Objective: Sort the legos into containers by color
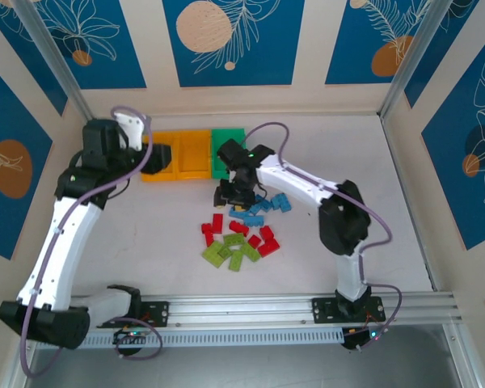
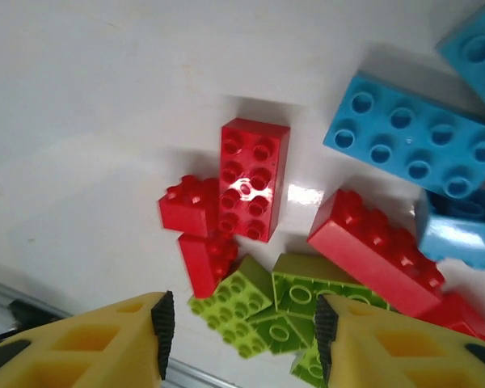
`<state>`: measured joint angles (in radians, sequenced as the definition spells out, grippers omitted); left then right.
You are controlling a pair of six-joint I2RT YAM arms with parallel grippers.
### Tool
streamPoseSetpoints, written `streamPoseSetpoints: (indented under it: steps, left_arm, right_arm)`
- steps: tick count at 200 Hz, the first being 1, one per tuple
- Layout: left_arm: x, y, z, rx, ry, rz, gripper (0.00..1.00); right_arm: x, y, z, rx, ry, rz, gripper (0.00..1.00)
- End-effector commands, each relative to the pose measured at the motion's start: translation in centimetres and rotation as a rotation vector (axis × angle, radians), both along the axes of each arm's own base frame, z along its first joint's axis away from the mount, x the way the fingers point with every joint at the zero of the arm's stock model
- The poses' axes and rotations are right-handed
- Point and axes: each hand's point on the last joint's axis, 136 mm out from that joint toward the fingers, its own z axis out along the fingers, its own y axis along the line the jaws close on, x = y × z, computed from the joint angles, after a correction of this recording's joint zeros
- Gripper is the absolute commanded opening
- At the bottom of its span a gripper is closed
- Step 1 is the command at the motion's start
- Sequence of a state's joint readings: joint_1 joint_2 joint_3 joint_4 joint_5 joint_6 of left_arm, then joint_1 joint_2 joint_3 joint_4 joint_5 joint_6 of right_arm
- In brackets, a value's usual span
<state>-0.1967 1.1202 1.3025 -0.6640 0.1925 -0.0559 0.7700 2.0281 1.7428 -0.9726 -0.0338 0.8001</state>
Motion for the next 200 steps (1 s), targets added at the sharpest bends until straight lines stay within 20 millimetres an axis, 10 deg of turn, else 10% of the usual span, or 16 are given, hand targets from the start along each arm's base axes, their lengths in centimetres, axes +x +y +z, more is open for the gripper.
streamPoseSetpoints:
  steps: [1,118,200]
  left_arm:
    - [-0.1,-0.7,-1.7,0.069,-0.073,-0.109,0.7]
    - [1.6,0.1,-6.2,0.142,-0.079,-0.074,0.99]
    - [1.3,1.0,-7.9,0.192,-0.095,-0.057,1.0]
  right_arm:
    - [-0.7,0.4,-0.5,-0.041,0.06,0.048,0.51]
    - [-0.3,2.2,-6.5,-0.169,0.189,0.095,0.59]
    - [0.4,1.8,-9.4,-0.272,0.195,0.114,0.5]
